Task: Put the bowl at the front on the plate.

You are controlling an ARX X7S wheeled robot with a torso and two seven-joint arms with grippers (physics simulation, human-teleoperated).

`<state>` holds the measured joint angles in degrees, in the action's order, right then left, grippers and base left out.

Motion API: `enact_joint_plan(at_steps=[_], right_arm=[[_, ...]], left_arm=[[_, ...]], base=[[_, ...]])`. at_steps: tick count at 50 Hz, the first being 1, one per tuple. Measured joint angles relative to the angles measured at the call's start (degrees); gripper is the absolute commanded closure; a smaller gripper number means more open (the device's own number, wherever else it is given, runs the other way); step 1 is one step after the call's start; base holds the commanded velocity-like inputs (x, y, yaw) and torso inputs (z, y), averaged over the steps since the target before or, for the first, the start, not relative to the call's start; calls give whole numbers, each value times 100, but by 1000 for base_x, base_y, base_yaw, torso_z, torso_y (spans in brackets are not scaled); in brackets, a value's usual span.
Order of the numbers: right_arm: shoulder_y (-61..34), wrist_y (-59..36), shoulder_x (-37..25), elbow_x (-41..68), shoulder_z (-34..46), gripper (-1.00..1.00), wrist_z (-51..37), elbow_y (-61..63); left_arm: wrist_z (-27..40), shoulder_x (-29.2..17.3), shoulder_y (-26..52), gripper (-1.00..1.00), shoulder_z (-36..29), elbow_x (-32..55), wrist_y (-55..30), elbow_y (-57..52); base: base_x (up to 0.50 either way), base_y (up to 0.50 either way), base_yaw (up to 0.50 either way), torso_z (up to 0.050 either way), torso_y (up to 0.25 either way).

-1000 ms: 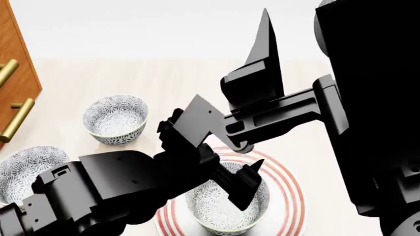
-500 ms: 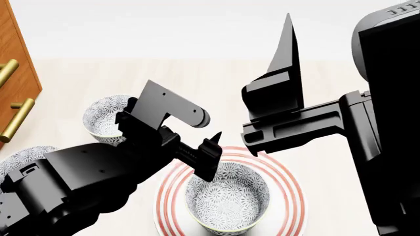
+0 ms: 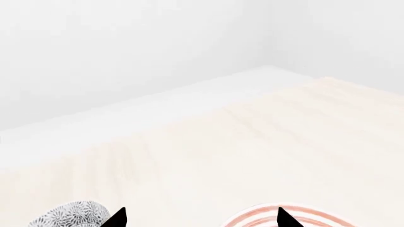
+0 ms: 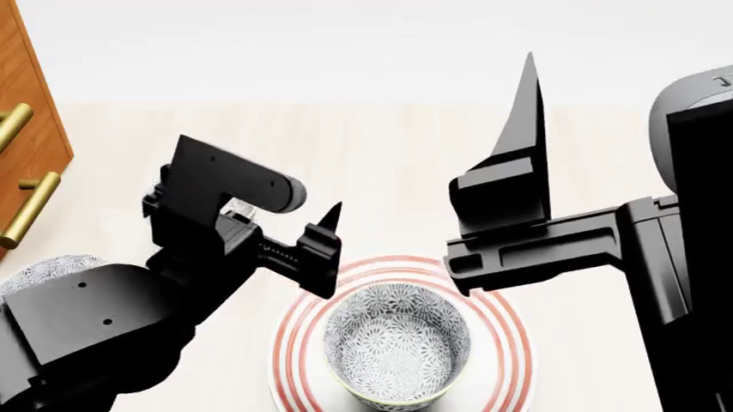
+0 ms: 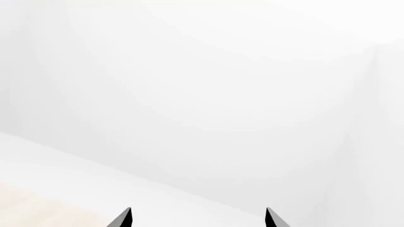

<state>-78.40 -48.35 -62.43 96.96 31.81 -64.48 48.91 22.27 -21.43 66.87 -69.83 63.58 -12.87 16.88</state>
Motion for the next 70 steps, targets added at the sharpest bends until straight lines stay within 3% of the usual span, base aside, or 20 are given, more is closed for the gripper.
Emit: enact_joint_plan(at_steps=[39,70], right_arm=[[757,442,-172,-505,-110,-100,82,232],[1231,690,-204,-859,-129,-100,179,311]], left_arm=[[1031,-1545,-597,-100,215,-201,568,-3108],[1332,-2144,-1152,-100,330,-302,1056,-4153]], base=[[0,0,0,0,0],[0,0,0,0,0]])
